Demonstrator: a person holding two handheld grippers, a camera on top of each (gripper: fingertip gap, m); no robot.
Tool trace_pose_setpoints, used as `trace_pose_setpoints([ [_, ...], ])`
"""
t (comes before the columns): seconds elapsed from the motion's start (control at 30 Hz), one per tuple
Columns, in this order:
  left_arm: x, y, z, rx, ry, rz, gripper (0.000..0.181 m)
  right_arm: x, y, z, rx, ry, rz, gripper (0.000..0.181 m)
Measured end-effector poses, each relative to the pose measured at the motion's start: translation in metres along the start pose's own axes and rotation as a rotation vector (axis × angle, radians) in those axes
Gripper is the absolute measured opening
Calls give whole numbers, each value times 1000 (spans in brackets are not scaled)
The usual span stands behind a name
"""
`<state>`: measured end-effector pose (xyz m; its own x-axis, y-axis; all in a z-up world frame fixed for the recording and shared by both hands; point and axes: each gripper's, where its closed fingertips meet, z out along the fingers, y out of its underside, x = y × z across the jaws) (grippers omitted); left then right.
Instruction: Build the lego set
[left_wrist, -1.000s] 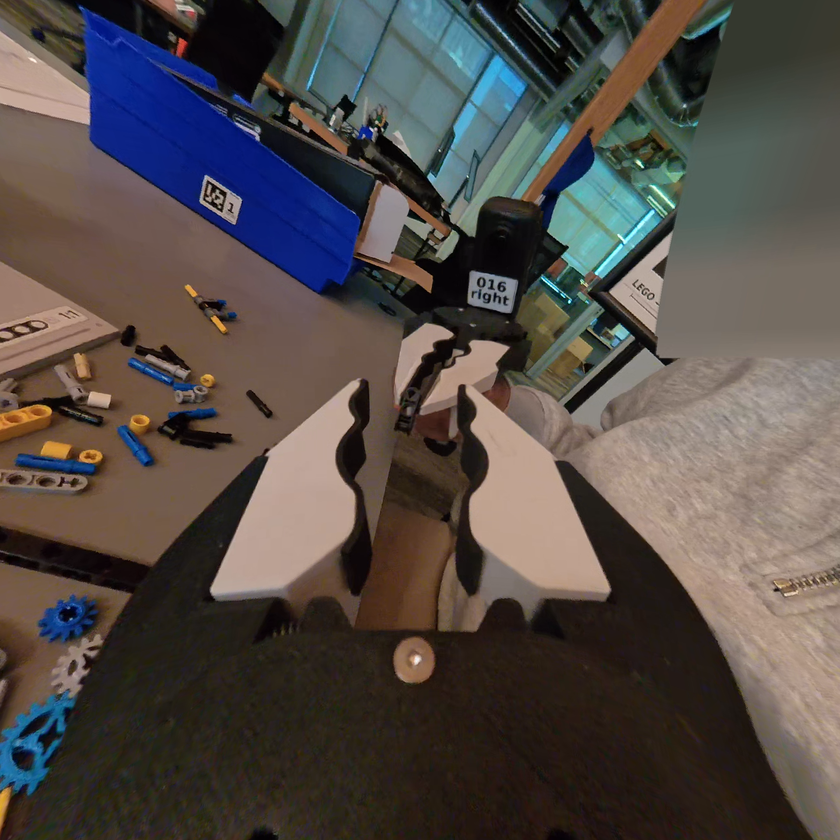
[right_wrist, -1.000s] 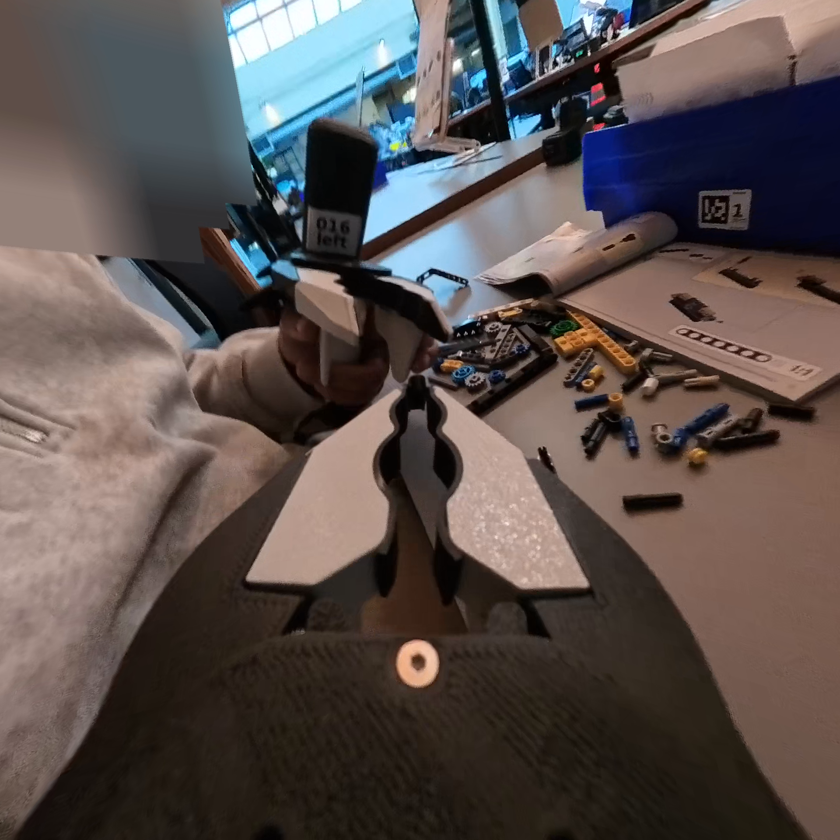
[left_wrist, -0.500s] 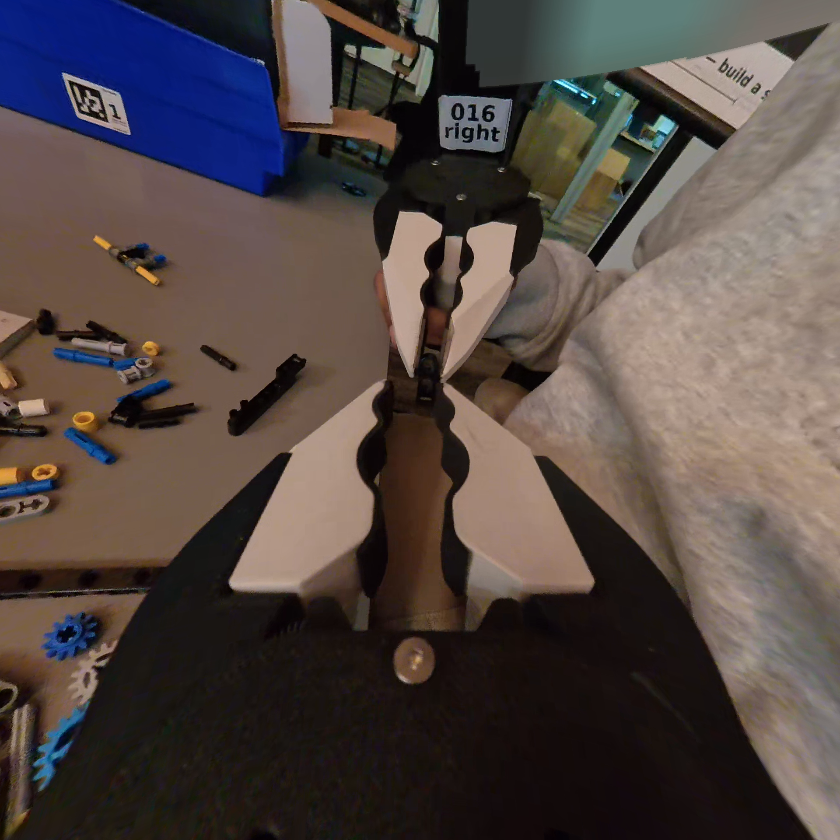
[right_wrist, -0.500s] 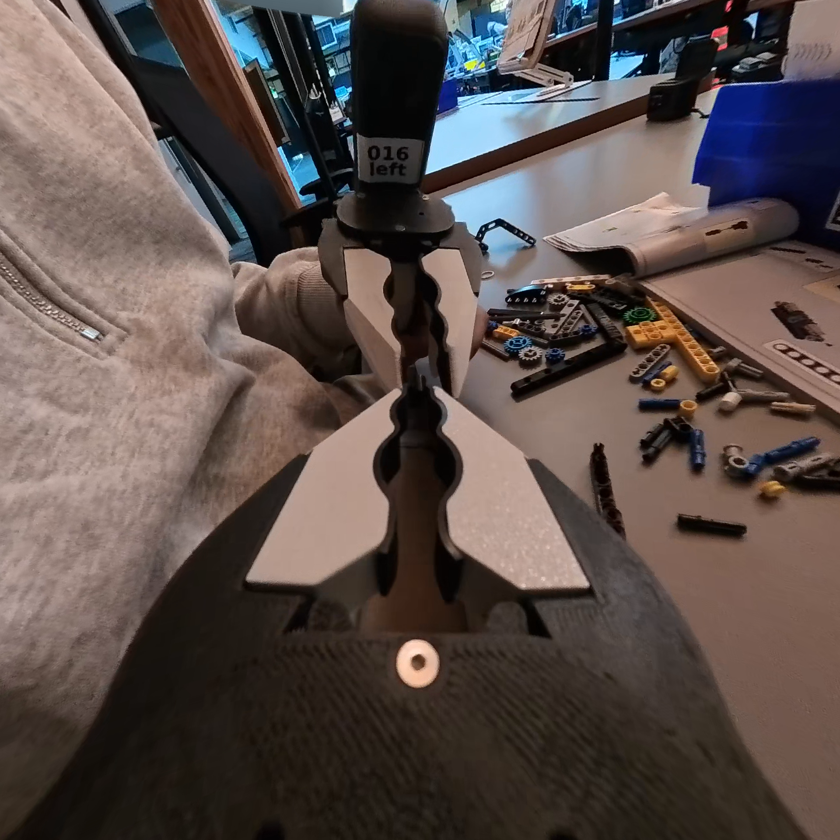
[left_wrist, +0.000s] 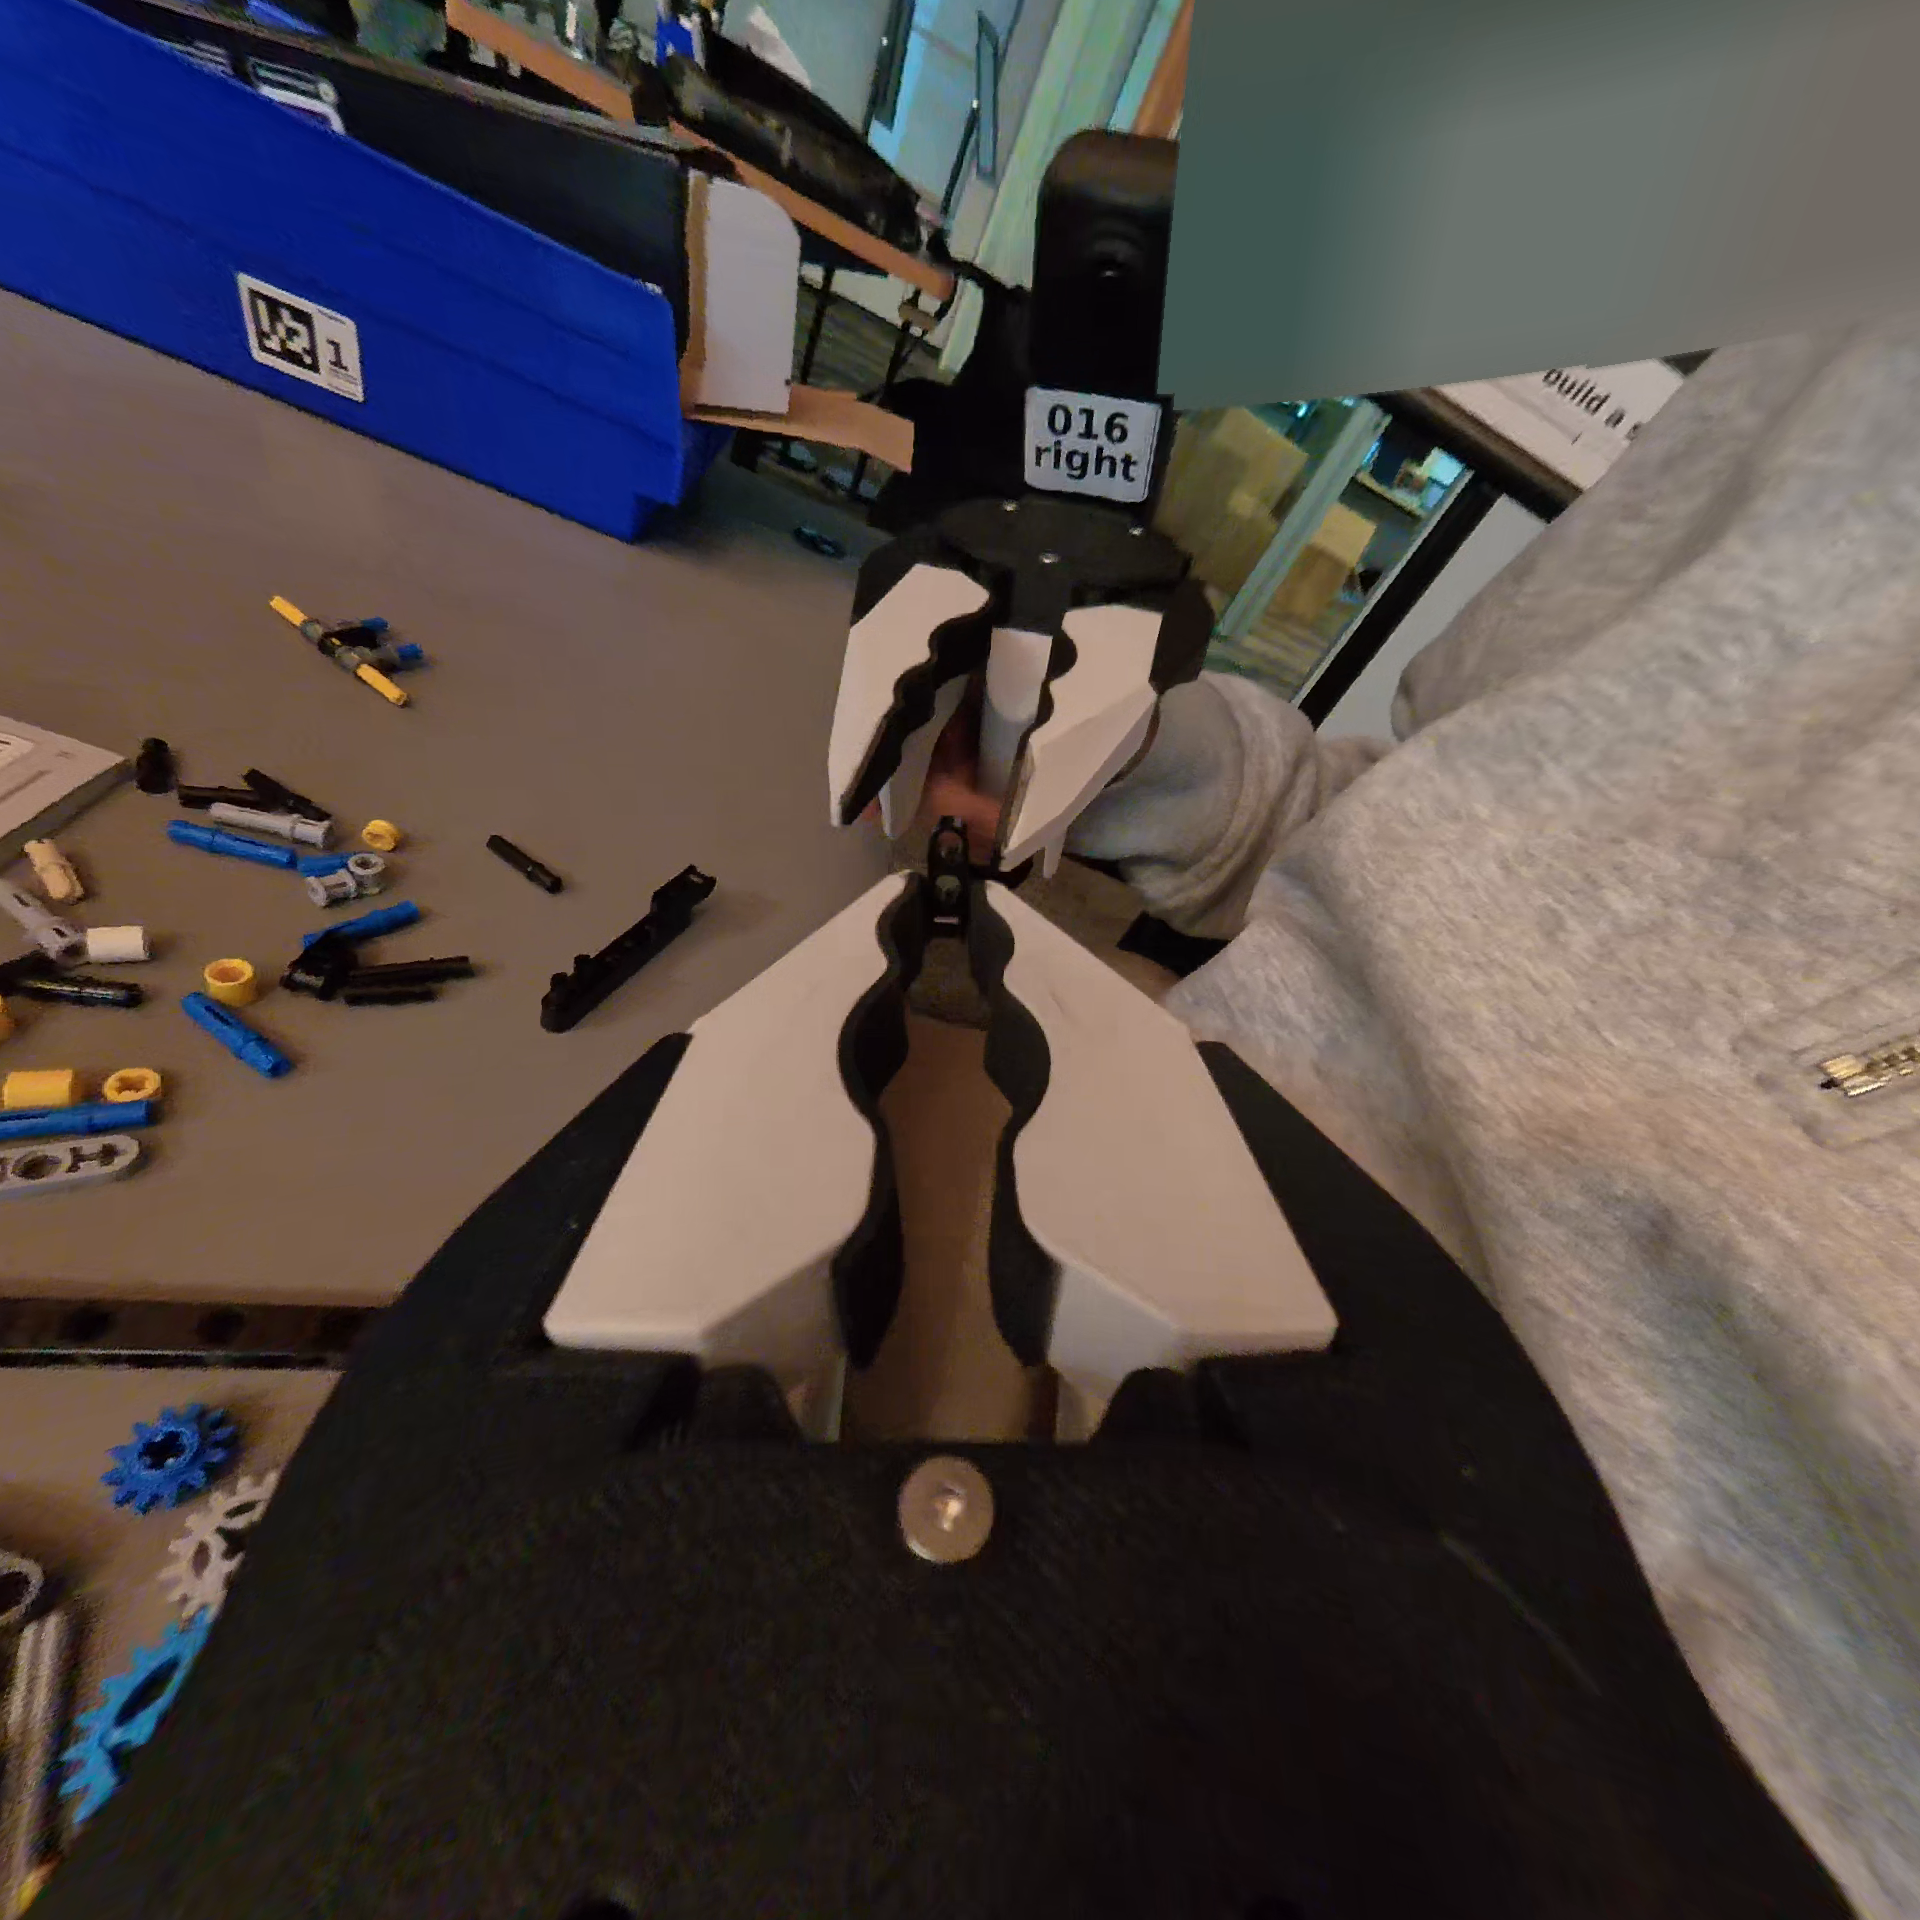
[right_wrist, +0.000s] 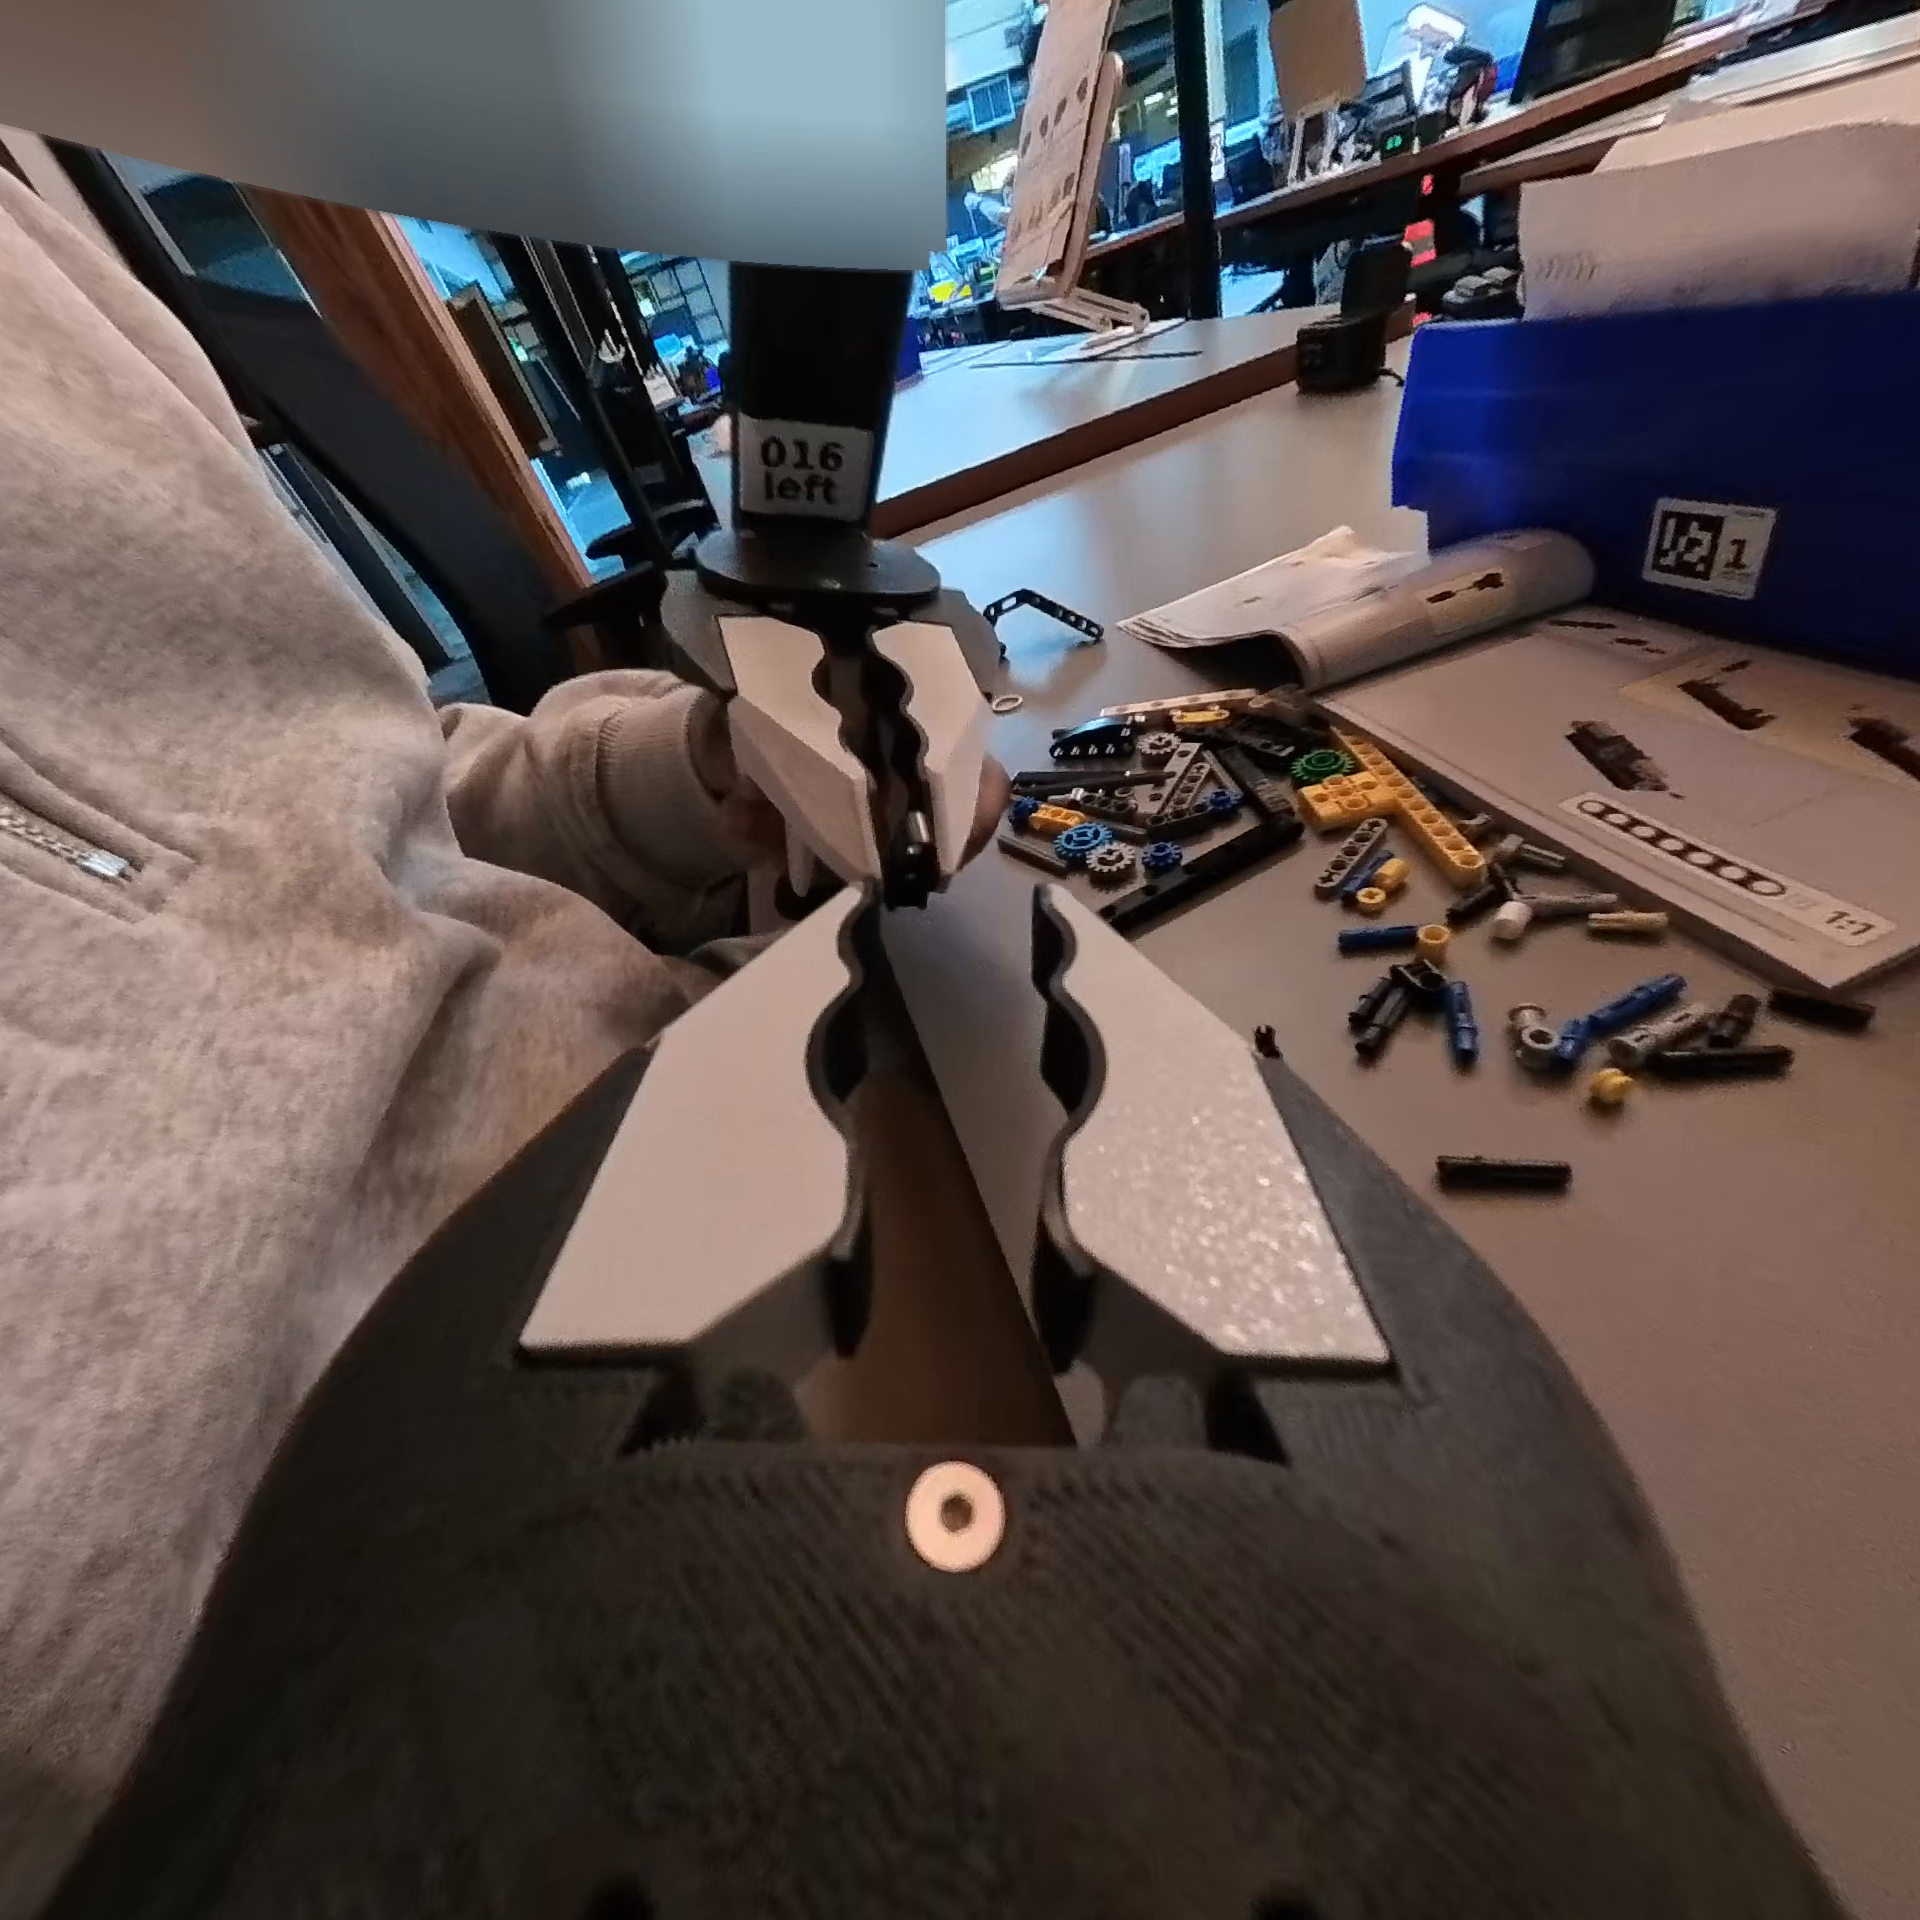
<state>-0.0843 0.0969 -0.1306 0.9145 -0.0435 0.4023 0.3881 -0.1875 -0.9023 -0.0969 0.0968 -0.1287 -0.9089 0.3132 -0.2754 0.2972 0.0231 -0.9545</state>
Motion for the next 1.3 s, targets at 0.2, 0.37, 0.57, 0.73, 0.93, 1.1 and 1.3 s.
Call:
trace_pose_setpoints([
  [0.2, 5, 4, 4, -15, 18, 19, 5, -9, -9, 1, 53, -35, 1, 16],
  [0.37, 6, 6, 6, -22, 18, 31, 5, -14, -7, 2, 45, -50, -20, 0],
  [0.57, 8, 4, 6, -10, 24, 32, 5, -17, -9, -1, 56, -70, -16, 11],
  [0.73, 10, 5, 6, -12, 37, 36, 5, -17, -6, 2, 36, -68, -24, 5],
  [0.93, 12, 3, 6, 1, 42, 36, 5, -19, -7, 0, 33, -91, -12, 5],
  [1.1, 15, 4, 6, -2, 70, 23, 16, -20, -2, 1, 1, -99, -22, 4],
  [1.3, 19, 6, 4, -23, 94, 19, 8, -25, 2, 2, -25, -123, -42, 4],
])
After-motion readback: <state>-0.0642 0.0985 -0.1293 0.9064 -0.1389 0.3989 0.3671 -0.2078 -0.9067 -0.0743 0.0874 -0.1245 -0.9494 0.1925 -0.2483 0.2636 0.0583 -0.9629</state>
